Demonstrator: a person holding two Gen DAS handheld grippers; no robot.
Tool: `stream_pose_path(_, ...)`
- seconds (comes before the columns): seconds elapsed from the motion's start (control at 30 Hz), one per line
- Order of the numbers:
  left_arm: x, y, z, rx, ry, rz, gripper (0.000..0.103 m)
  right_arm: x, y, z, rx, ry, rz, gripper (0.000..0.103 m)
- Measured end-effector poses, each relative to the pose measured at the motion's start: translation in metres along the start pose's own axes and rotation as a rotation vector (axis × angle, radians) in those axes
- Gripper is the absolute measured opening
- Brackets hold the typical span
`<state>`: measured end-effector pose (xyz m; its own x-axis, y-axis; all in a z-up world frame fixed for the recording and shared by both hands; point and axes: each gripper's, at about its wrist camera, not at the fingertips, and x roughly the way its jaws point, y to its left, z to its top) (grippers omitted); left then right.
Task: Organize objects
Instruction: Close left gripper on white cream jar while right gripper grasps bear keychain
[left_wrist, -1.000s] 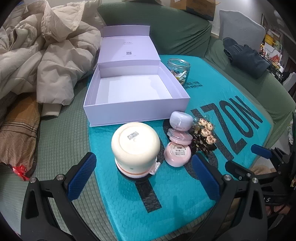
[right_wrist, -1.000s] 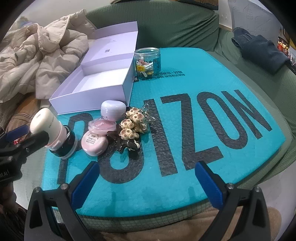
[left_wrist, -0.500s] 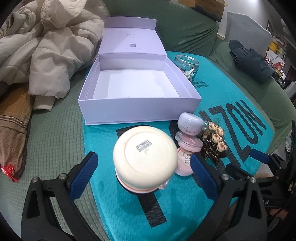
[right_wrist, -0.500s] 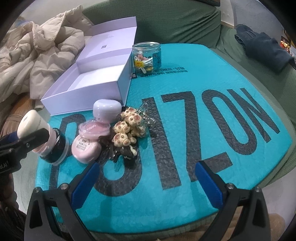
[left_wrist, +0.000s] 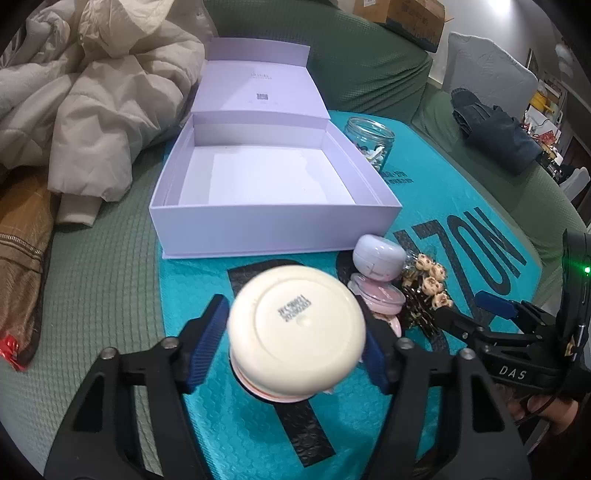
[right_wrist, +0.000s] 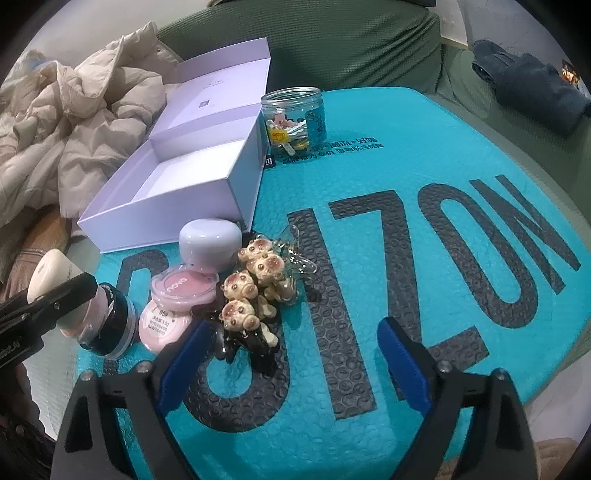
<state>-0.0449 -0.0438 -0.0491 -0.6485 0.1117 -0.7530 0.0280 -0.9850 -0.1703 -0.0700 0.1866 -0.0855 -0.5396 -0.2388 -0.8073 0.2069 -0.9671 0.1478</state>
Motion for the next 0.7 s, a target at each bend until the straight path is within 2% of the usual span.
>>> stream_pose_path(0.07, 0.001, 0.001, 0.002, 0.007, 0.008, -0.015, 0.061, 0.001, -0.001, 0.000, 0.009, 0.003, 0.014, 0.089)
stream_pose_path(0.17, 0.002, 0.001, 0.004, 0.008, 0.013, -0.023, 0.060, 0.003, 0.000, -0.001, 0.011, 0.015, 0.048, 0.078)
stream_pose_path(0.5, 0.003, -0.003, 0.005, 0.031, 0.025, -0.032, 0.060, 0.015, 0.014, -0.003, -0.051, 0.058, 0.111, 0.065)
stream_pose_path(0.53, 0.003, -0.003, 0.005, 0.031, 0.026, -0.032, 0.060, 0.018, 0.016, -0.003, -0.059, 0.063, 0.119, 0.062)
stream_pose_path(0.57, 0.003, -0.003, 0.005, 0.031, 0.027, -0.032, 0.060, 0.019, 0.017, -0.003, -0.068, 0.062, 0.124, 0.053)
stream_pose_path(0.63, 0.002, -0.003, 0.005, 0.033, 0.030, -0.029, 0.060, 0.019, 0.021, -0.002, -0.092, 0.056, 0.130, 0.043)
stream_pose_path(0.7, 0.001, -0.004, 0.005, 0.035, 0.031, -0.024, 0.058, 0.018, 0.023, -0.003, -0.099, 0.053, 0.123, 0.043)
